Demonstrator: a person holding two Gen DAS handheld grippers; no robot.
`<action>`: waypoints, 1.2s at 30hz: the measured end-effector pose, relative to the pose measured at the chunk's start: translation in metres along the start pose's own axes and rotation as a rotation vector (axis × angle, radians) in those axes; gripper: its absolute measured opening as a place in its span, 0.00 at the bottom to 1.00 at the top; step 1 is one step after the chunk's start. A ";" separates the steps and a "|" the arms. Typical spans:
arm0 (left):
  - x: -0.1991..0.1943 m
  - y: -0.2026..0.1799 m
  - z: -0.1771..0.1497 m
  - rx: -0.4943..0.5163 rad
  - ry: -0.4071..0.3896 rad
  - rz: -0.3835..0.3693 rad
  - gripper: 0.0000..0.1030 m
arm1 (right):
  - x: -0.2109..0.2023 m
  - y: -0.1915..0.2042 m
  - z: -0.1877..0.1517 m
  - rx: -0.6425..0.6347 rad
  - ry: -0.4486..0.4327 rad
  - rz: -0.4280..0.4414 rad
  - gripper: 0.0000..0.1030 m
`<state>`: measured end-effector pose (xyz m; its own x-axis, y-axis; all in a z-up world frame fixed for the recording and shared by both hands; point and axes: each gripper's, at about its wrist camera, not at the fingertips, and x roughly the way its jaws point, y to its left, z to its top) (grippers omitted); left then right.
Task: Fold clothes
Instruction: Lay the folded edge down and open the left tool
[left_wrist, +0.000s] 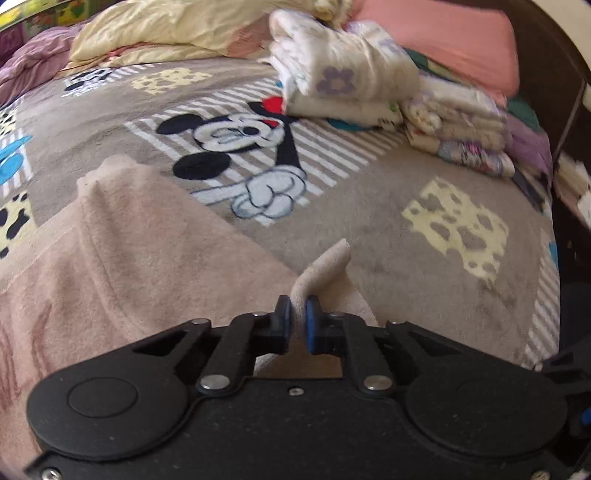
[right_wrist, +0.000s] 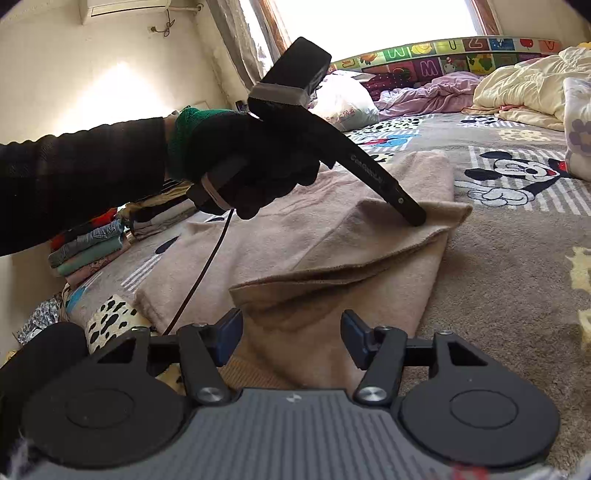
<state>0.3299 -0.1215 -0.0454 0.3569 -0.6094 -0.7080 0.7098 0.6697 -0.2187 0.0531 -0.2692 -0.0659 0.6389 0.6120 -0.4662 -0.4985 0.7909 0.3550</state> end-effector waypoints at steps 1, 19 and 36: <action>-0.004 0.017 -0.002 -0.095 -0.053 0.016 0.06 | 0.003 -0.003 -0.001 0.006 0.018 -0.007 0.57; 0.011 0.024 -0.017 -0.199 -0.081 0.134 0.12 | 0.009 0.010 -0.013 -0.054 0.086 0.025 0.60; 0.003 0.002 -0.042 -0.130 -0.044 0.236 0.23 | 0.047 0.016 -0.006 -0.159 0.010 -0.177 0.57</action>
<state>0.3074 -0.1042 -0.0764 0.5314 -0.4458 -0.7203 0.5211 0.8424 -0.1370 0.0720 -0.2279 -0.0873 0.7189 0.4631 -0.5183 -0.4659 0.8745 0.1351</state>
